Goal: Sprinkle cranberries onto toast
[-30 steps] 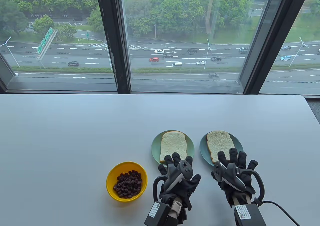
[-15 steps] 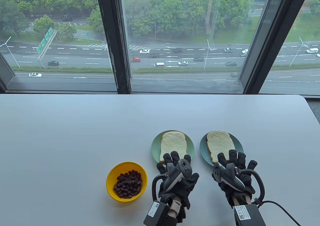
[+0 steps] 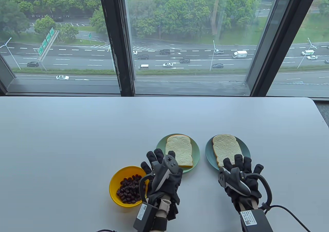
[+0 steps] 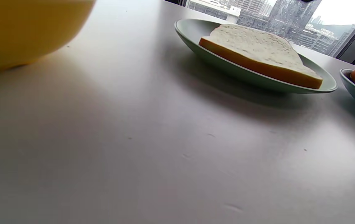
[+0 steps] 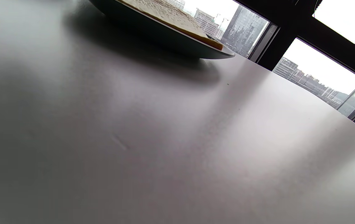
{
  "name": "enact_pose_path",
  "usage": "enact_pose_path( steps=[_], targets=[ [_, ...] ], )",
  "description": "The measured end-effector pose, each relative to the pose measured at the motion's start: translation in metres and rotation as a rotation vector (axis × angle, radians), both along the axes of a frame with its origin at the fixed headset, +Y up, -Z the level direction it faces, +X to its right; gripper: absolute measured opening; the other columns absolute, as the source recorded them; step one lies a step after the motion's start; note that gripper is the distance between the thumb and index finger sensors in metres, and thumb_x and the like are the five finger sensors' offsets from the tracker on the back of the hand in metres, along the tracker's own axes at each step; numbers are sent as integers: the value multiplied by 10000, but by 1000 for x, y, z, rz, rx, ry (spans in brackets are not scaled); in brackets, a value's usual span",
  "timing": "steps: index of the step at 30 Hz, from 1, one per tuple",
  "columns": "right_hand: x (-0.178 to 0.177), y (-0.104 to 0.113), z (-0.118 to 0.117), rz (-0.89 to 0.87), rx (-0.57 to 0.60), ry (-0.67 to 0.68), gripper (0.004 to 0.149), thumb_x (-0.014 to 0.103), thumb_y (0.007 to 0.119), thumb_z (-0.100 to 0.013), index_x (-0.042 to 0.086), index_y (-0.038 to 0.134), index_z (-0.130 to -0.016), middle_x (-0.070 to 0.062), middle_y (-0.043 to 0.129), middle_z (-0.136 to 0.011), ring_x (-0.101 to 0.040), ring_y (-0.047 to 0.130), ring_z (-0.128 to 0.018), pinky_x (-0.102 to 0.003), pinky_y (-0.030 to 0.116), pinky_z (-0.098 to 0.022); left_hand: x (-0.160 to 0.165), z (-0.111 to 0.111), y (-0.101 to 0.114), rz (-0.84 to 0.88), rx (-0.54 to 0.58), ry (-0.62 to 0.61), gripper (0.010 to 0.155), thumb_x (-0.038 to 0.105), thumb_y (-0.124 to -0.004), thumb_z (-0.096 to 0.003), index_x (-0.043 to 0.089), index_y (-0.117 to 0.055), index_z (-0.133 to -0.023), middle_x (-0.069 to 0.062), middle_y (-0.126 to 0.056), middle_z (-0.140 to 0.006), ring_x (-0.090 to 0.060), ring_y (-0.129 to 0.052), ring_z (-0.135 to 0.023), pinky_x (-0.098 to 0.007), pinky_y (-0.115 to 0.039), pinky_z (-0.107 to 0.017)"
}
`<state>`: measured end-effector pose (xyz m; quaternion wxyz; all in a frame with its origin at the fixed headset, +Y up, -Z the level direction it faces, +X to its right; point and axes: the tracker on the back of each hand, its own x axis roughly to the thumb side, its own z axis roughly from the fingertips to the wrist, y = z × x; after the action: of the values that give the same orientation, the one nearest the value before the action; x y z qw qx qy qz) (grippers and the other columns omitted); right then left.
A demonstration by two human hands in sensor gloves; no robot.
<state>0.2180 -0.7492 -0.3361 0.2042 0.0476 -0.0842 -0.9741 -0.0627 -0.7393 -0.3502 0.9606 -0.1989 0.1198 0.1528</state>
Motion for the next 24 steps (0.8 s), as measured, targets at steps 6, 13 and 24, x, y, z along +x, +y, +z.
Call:
enact_pose_path(
  steps=[6, 13, 24],
  targets=[
    [0, 0, 0, 20, -2, 9, 789, 706, 336, -380, 363, -32, -988, -139, 5, -1061, -441, 158, -1025, -732, 316, -658, -58, 1, 4, 10, -65, 132, 728, 650, -553, -465, 657, -55, -996, 188, 236, -1107, -112, 334, -998, -503, 144, -782],
    [2, -1, 0, 22, -6, 8, 786, 702, 341, -381, 364, -23, -989, -140, 10, -1061, -437, 165, -1026, -730, 318, -659, -121, 17, -2, 137, -129, 266, 719, 621, -580, -470, 668, -86, -991, 198, 203, -1123, -104, 303, -1026, -482, 145, -795],
    [2, -1, -1, 38, -11, 14, 782, 697, 348, -383, 365, -18, -988, -136, 13, -1061, -428, 172, -1027, -724, 323, -665, -138, 18, -10, 179, -183, 380, 698, 476, -627, -523, 619, -162, -1022, 132, -86, -1216, -182, -110, -1167, -494, -278, -893]
  ],
)
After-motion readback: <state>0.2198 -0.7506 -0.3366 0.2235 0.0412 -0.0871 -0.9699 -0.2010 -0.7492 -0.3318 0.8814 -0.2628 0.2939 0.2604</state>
